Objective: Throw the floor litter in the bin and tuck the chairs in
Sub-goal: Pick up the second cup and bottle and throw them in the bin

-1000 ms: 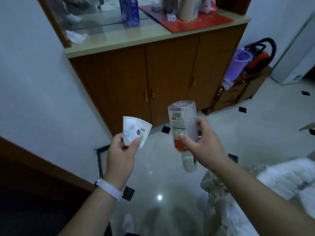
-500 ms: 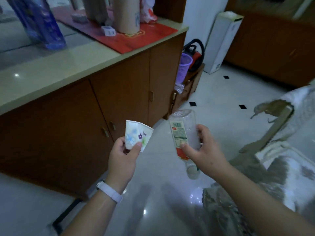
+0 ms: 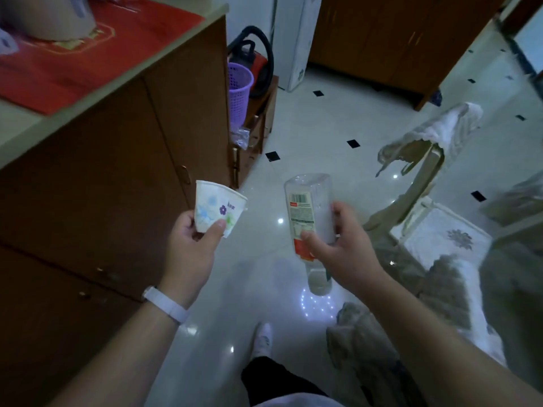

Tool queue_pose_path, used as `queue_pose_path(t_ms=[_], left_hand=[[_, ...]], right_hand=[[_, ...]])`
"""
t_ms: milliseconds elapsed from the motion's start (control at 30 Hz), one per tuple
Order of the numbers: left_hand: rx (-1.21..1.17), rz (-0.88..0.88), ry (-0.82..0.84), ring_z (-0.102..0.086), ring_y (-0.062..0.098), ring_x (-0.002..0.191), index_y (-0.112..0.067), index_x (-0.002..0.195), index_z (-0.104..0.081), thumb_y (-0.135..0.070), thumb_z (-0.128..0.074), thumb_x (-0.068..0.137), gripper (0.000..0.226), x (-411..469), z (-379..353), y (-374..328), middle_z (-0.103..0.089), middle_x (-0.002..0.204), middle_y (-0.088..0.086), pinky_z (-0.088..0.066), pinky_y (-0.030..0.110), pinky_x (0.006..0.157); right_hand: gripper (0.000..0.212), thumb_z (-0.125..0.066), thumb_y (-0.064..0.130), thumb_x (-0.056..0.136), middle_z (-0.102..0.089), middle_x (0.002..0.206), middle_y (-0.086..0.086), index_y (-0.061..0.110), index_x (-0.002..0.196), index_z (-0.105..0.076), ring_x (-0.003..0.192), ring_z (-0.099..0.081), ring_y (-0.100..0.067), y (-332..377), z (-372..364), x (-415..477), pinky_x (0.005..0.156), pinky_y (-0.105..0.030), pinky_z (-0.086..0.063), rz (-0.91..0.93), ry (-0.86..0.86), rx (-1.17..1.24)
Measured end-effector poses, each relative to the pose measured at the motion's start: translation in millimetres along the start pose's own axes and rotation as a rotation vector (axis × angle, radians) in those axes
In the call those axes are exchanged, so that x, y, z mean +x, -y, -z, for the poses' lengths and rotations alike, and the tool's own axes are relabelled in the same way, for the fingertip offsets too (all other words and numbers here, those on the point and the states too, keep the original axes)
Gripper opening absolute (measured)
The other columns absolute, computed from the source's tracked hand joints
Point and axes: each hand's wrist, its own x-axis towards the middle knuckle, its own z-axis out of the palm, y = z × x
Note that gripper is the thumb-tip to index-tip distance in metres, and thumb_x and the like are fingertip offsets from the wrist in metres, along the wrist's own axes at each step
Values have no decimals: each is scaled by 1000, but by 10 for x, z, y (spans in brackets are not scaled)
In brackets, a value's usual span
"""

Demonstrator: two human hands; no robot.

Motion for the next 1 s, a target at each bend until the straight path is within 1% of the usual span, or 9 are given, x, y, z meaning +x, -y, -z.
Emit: queue_pose_path(t_ms=[100, 167, 300, 400, 567, 667, 800, 867, 1000], left_hand=[[69, -58, 41, -67, -6, 76, -12, 107, -60, -8, -67, 90, 19, 411, -397, -130, -68, 96, -10, -55, 16, 66], [106, -64, 55, -67, -7, 75, -13, 106, -60, -8, -66, 91, 17, 723, -653, -255, -68, 95, -11, -51, 11, 59], [125, -98, 74, -69, -1, 84, -12, 111, -61, -11, -68, 91, 21, 1396, -1116, -524, -71, 102, -8, -53, 17, 64], [174, -136, 111, -68, 2, 92, -16, 110, -61, -15, -69, 90, 22, 1825, -1426, -643, -70, 106, -9, -54, 27, 78], [178, -123, 213, -70, 4, 89, -23, 101, -62, -12, -70, 89, 18, 2428, -1959, -660, -72, 101, -9, -55, 21, 70], [157, -135, 268, -69, 2, 83, -17, 100, -62, -7, -68, 89, 16, 2836, -2289, -622, -71, 100, -4, -54, 18, 70], [118, -111, 367, -69, 4, 84, -11, 103, -60, -3, -67, 89, 18, 3473, -2713, -583, -71, 100, 0, -55, 21, 76], [116, -83, 417, -70, 13, 90, -16, 99, -62, -12, -73, 86, 18, 3900, -2896, -562, -72, 101, 4, -55, 29, 80], [150, -92, 506, -69, 16, 95, -23, 96, -62, -17, -72, 87, 14, 4836, -3290, -661, -72, 101, -1, -55, 36, 84]], right_hand=[[47, -76, 37, 77, -66, 99, 13, 32, 115, -48, 83, -66, 1, -113, 62, 599, 75, -35, -58, 4, -31, 30], [48, -73, 45, 75, -66, 97, 16, 36, 114, -47, 83, -66, 2, -149, 178, 1001, 77, -40, -57, -19, -34, 38], [56, -67, 57, 68, -65, 98, 19, 36, 115, -47, 87, -65, -1, -184, 540, 1753, 79, -44, -57, -12, -99, 50], [52, -71, 49, 76, -61, 103, 18, 36, 119, -45, 89, -63, -3, -234, 775, 2192, 76, -45, -59, -32, -143, 35], [55, -74, 40, 78, -57, 102, 23, 29, 124, -46, 93, -60, 3, -365, 1038, 2758, 85, -40, -56, -93, -254, 43], [62, -74, 41, 77, -55, 102, 24, 25, 130, -45, 95, -59, 1, -474, 1087, 3106, 86, -41, -56, -132, -287, 35], [65, -73, 45, 76, -56, 101, 24, 25, 131, -45, 92, -59, 4, -547, 1015, 3603, 83, -34, -56, -191, -336, 20], [66, -70, 51, 72, -60, 105, 18, 25, 127, -46, 93, -62, -1, -547, 979, 3902, 81, -36, -57, -226, -368, 13], [55, -73, 40, 77, -60, 106, 17, 28, 124, -47, 93, -62, 0, -440, 1010, 4517, 72, -21, -51, -303, -444, 6]])
